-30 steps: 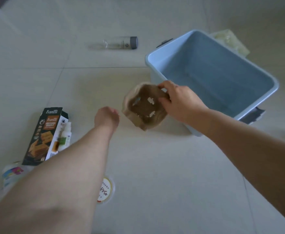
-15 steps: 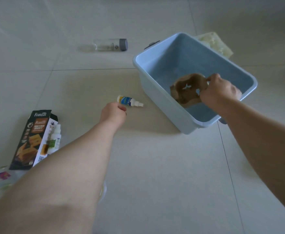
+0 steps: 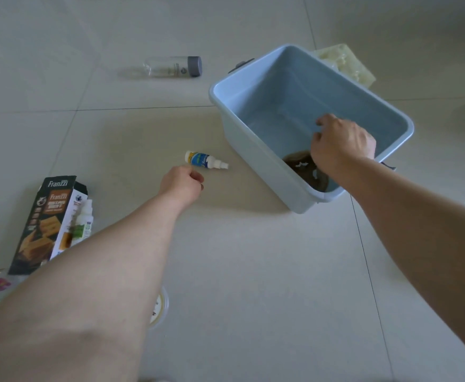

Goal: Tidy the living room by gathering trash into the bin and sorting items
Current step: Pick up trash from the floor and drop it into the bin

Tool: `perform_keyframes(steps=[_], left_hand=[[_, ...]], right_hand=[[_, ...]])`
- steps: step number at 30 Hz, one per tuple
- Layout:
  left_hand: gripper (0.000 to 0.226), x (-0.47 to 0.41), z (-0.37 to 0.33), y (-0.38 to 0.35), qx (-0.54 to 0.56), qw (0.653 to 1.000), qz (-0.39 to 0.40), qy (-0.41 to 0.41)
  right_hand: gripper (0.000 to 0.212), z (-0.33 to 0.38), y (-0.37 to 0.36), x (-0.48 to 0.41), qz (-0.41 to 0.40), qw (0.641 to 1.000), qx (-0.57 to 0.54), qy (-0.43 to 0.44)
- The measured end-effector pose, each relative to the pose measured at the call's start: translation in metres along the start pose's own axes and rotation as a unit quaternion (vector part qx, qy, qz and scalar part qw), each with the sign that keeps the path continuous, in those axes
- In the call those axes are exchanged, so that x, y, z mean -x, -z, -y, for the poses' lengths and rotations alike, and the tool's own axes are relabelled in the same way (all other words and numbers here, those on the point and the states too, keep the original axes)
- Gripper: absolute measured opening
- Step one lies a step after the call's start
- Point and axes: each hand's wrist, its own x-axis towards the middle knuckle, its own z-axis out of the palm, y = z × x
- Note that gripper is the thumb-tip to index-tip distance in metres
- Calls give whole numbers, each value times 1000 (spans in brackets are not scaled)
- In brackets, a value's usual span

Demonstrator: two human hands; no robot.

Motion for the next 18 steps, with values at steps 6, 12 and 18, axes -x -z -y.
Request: perform_keyframes(steps=[6,12,18], left_hand=[[22,9,22,18,-54,998,33,2],[18,26,57,46,-172,984,50,9],[30,59,101,75,-424,857,277,93]], right_hand=[[27,49,-6,18,-49,983,-75,161],[24,82,-34,43,4,959,-66,276],[24,90,-51,61,82,949,-36,301]])
